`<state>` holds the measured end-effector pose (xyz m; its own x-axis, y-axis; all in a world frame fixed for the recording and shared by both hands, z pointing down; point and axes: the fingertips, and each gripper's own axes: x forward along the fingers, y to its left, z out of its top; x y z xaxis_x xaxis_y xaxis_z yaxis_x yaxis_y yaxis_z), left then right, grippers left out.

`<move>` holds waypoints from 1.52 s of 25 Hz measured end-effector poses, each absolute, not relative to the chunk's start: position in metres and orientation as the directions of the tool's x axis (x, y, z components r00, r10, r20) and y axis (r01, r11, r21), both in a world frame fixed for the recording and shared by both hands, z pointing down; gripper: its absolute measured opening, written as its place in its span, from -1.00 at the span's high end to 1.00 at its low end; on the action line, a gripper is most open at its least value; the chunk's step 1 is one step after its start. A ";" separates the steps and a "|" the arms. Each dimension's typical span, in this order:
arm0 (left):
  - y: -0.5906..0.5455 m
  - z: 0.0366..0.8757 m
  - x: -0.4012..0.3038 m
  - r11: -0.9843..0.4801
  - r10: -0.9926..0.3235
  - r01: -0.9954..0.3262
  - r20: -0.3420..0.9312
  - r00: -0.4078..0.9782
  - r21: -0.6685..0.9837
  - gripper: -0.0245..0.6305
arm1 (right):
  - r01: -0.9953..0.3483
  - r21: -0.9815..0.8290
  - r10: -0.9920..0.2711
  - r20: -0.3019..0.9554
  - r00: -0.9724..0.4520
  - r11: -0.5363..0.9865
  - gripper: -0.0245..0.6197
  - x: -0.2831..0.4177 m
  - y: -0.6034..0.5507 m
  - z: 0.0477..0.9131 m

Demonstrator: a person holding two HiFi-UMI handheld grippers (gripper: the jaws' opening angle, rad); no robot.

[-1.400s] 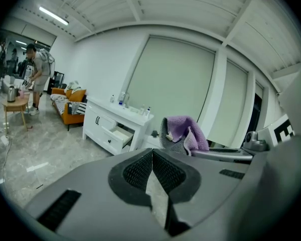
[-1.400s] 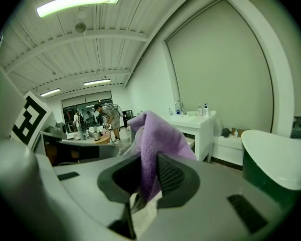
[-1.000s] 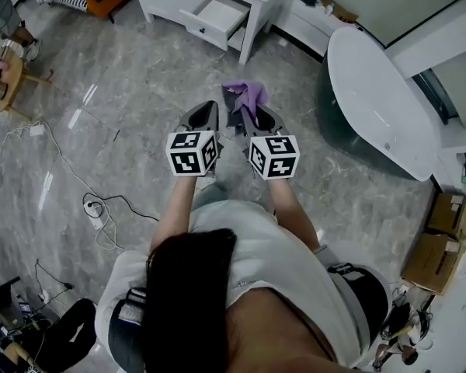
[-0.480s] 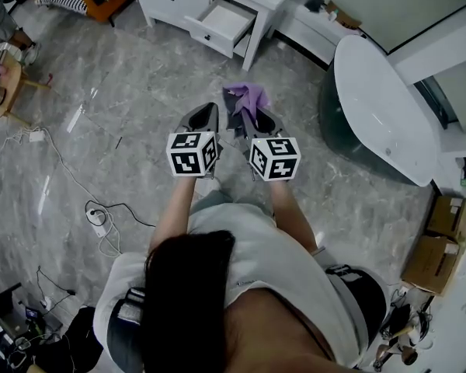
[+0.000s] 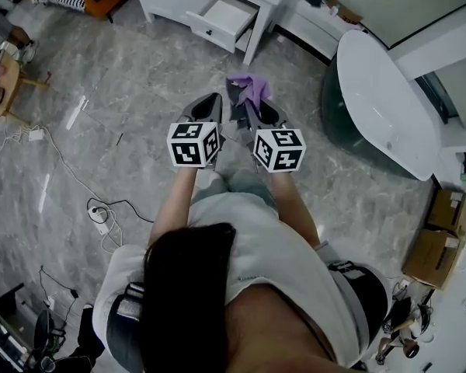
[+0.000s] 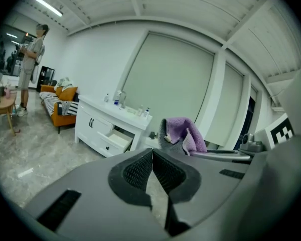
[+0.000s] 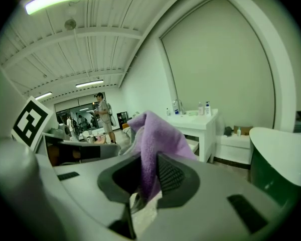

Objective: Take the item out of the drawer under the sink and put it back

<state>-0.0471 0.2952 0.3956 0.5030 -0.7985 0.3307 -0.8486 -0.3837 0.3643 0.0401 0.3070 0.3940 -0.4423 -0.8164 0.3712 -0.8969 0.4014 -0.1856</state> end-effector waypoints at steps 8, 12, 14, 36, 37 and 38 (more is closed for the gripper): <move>0.288 0.398 -0.044 -0.388 -0.792 -0.844 0.335 0.511 0.370 0.91 | -0.906 -0.184 -0.829 0.365 -0.424 0.382 0.69 0.048 0.296 0.390; 0.282 0.397 -0.053 -0.370 -0.808 -0.855 0.327 0.489 0.364 0.91 | -0.905 -0.175 -0.831 0.360 -0.425 0.387 0.69 0.044 0.291 0.390; 0.276 0.397 -0.056 -0.362 -0.816 -0.859 0.323 0.480 0.363 0.91 | -0.903 -0.165 -0.830 0.356 -0.429 0.396 0.69 0.042 0.285 0.390; 0.183 0.406 -0.033 -0.339 -0.821 -0.872 0.342 0.458 0.353 0.91 | -0.891 -0.168 -0.810 0.372 -0.454 0.423 0.69 0.058 0.189 0.403; 0.177 0.406 -0.033 -0.338 -0.821 -0.873 0.344 0.456 0.353 0.91 | -0.889 -0.166 -0.808 0.373 -0.456 0.426 0.69 0.059 0.184 0.403; 0.172 0.405 -0.032 -0.336 -0.821 -0.874 0.345 0.455 0.352 0.91 | -0.888 -0.164 -0.806 0.375 -0.459 0.429 0.69 0.059 0.178 0.403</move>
